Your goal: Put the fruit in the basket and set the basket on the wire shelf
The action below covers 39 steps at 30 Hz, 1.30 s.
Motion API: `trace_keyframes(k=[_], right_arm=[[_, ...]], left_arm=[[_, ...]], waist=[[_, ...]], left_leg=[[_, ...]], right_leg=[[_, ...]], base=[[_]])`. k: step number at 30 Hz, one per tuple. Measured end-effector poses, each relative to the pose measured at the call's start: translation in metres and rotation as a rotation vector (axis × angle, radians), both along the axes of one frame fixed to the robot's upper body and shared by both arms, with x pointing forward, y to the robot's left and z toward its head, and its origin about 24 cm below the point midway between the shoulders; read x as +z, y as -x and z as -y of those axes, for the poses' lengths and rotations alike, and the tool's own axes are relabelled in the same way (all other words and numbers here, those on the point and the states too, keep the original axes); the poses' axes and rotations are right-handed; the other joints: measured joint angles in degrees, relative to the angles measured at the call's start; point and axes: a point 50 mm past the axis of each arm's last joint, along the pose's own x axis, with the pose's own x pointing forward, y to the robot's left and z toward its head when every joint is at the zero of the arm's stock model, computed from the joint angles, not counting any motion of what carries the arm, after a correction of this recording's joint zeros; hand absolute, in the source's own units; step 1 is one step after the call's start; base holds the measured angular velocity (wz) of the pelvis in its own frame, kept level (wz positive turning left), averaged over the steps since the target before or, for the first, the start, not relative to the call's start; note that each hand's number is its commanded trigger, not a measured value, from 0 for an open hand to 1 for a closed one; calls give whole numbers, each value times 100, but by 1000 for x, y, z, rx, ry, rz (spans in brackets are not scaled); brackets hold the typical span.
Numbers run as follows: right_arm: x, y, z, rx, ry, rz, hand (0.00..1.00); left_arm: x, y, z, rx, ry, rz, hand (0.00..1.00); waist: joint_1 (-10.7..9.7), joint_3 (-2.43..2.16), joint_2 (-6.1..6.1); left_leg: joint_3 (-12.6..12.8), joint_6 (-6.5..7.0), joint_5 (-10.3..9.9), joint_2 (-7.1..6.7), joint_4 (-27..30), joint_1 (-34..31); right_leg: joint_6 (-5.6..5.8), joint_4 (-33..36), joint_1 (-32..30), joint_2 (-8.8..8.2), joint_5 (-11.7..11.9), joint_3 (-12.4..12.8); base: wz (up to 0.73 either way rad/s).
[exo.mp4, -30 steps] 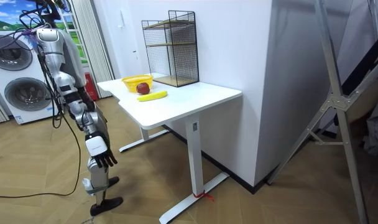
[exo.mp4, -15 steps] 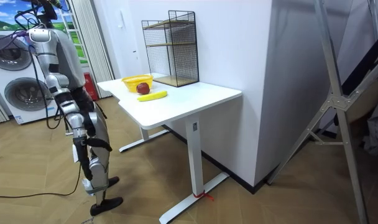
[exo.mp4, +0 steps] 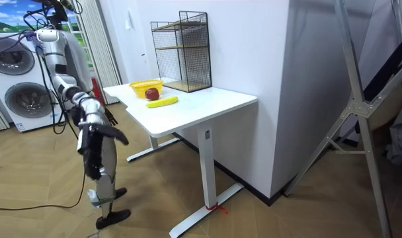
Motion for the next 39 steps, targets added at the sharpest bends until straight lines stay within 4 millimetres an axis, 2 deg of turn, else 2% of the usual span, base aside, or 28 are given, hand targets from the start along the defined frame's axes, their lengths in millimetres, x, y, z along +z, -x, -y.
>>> trace_keyframes(k=[5, 10, 14, 20, 28, 31, 32, 39], right_arm=[[60, -32, 5, 88, 325, 35, 0], [92, -55, -7, 224, 531, 40, 0], [120, -72, -22, 343, 725, 45, 0], [147, -91, -51, 540, 859, 158, 0], [162, -106, -68, 797, 957, 214, 0], [159, -113, -78, 924, 955, 235, 0], [157, -115, -82, 969, 948, 244, 0], [140, -118, -105, 1207, 901, 254, 0]], left_arm=[[1, -8, 3, -52, 1, 31, 0], [1, -16, 7, -82, 16, 58, 0], [0, -15, 8, -94, 21, 45, 0], [-1, -11, 11, -116, 26, 28, 0], [-1, -7, 12, -123, 25, 33, 0], [-3, -4, 14, -146, 31, 13, 0], [-4, -3, 15, -153, 36, 4, 0], [-6, 1, 20, -185, 53, -24, 0]], waist=[[45, 8, -8], [174, 12, -42], [296, 2, -21], [368, -13, 6], [460, -12, 2], [471, -8, -4], [488, -3, -13], [513, 0, -74]], left_leg=[[1, -4, 3, -6, -44, -18], [2, -6, 4, 0, -46, -19], [1, -6, 5, -2, -51, -13], [-34, -22, 24, 5, -47, -20], [-33, -21, 32, 22, -42, -10], [-7, -25, 41, 31, -41, -5], [15, -25, 44, 73, -42, 4], [15, -26, 46, 86, -12, 2]], right_leg=[[1, -27, -31, 1, 0, 10], [-1, -26, -38, 7, 2, 19], [1, -39, -37, 1, 3, 9], [-7, -40, -28, 3, 9, -50], [-16, -31, -18, 4, 19, -53], [-23, -35, -20, 13, 43, -53], [-29, -35, -21, 18, 47, -31], [-31, -24, -18, 21, 72, -35]], base=[[0], [-1], [0], [2], [1], [-3], [-7], [-1]])
